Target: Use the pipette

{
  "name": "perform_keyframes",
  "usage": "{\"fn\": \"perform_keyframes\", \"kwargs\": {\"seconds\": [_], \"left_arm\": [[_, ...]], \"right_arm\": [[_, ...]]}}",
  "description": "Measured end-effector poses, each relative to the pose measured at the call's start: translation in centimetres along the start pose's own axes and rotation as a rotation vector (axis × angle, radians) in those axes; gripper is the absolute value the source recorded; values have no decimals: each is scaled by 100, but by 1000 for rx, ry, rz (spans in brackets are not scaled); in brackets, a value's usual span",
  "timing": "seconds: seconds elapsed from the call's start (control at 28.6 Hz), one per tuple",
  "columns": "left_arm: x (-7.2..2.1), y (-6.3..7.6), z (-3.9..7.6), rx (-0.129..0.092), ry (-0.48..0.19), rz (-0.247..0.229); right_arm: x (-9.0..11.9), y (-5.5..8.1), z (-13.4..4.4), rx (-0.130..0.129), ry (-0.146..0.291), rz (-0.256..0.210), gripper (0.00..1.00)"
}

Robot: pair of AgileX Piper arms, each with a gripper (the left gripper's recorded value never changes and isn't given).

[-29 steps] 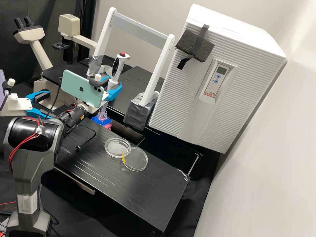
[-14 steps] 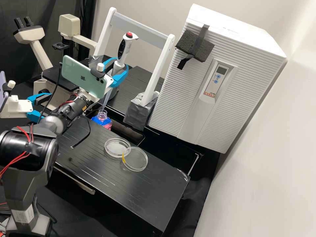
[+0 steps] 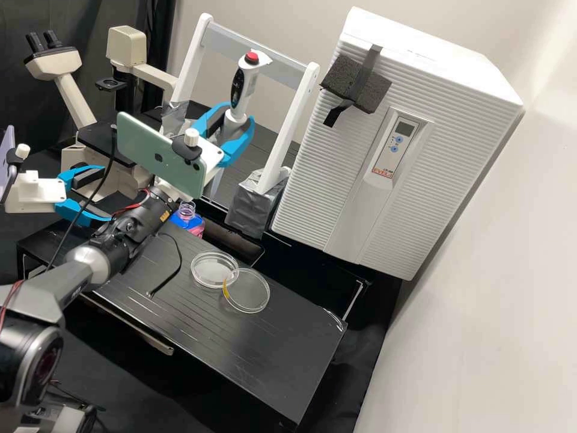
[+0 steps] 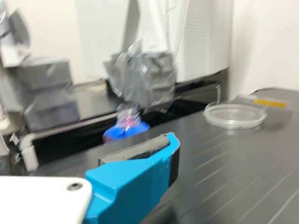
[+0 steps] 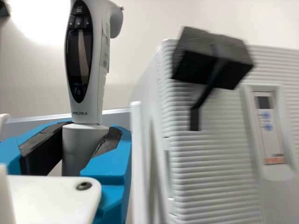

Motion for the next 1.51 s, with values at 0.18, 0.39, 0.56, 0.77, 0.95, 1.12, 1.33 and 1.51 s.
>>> {"fn": "perform_keyframes", "kwargs": {"seconds": [0.18, 0.39, 0.56, 0.77, 0.95, 1.12, 1.33, 1.51], "left_arm": [[91, 123, 150, 31, -80, 42], [136, 164, 288, 51, -146, 55], [189, 112, 307, 54, -158, 36], [210, 46, 323, 56, -163, 1], [209, 40, 346, 56, -171, -2], [209, 39, 350, 56, -172, -2], [209, 37, 361, 56, -176, -3], [208, 34, 380, 54, -181, -4]], "right_arm": [[-100, 108, 160, -15, -36, 13, 0], [-217, 167, 368, -11, -103, -22, 0], [-290, 227, 432, -12, -125, -33, 0], [-327, 335, 407, -16, -102, -13, 0], [-359, 344, 373, -35, -78, -26, 0], [-362, 316, 376, -52, -79, -57, 0], [-403, 273, 430, -52, -107, -81, 0], [-416, 242, 469, -52, -124, -95, 0]]}}
